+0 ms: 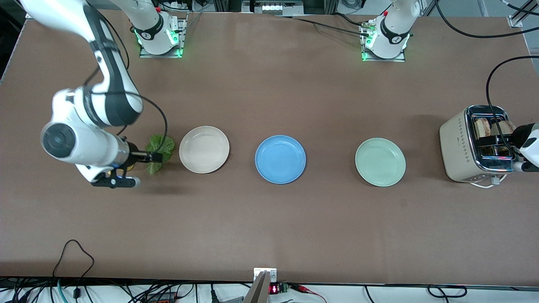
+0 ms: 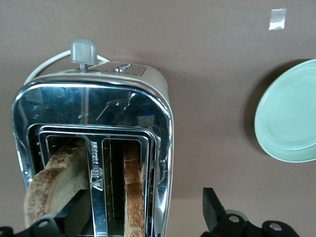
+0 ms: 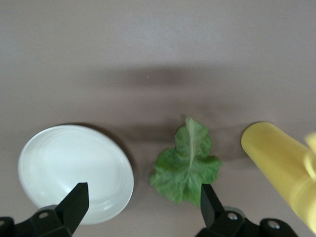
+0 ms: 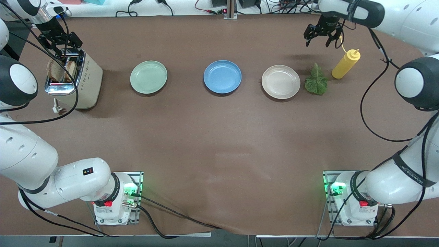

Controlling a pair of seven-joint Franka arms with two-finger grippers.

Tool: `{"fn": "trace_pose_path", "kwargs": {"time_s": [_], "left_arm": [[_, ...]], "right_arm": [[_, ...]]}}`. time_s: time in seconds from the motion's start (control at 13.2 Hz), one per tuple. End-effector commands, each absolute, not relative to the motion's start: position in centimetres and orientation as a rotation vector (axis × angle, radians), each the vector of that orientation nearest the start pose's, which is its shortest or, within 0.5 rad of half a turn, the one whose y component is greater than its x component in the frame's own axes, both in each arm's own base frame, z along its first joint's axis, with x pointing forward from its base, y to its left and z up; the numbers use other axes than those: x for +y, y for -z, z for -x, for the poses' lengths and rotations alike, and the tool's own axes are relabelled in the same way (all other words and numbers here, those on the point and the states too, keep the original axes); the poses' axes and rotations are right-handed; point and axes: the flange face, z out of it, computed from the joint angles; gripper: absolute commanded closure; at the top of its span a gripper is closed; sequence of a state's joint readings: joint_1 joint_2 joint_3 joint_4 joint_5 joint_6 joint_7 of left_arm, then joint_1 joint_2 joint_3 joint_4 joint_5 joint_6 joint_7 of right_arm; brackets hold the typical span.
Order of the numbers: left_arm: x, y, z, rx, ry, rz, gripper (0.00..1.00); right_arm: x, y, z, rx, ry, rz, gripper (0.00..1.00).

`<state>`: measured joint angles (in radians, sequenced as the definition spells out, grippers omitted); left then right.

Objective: Make sandwich in blue plate with both arms
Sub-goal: 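Grasp the lettuce with the right gripper while the left gripper pulls bread up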

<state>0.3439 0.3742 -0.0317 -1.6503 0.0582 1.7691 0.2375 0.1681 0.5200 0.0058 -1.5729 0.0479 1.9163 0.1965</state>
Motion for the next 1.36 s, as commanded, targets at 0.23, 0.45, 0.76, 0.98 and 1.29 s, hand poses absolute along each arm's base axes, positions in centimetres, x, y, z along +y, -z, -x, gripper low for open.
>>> {"fn": "trace_pose_path", "kwargs": {"time_s": [0.23, 0.45, 0.76, 0.98, 1.29], "left_arm": [[22.1, -35.2, -57.6, -0.11, -0.502, 3.147, 0.32], [22.1, -35.3, -57.3, -0.115, -0.528, 3.147, 0.9], [21.5, -37.4, -56.9, -0.112, -0.54, 3.155, 1.0], [21.3, -42.1, -55.8, -0.118, -0.529, 3.154, 1.0], [15.3, -51.4, -56.1, 0.026, -0.555, 3.187, 1.0]], "right_arm": [[9.7, -23.1, -66.1, 0.143, -0.301, 3.133, 0.0], [8.8, -20.1, -65.4, 0.159, -0.285, 3.137, 0.0], [7.9, -19.1, -64.8, 0.157, -0.333, 3.138, 0.0], [7.5, -18.7, -64.0, 0.143, -0.379, 3.138, 0.0], [6.3, -18.5, -64.0, 0.077, -0.405, 3.129, 0.49]]}}
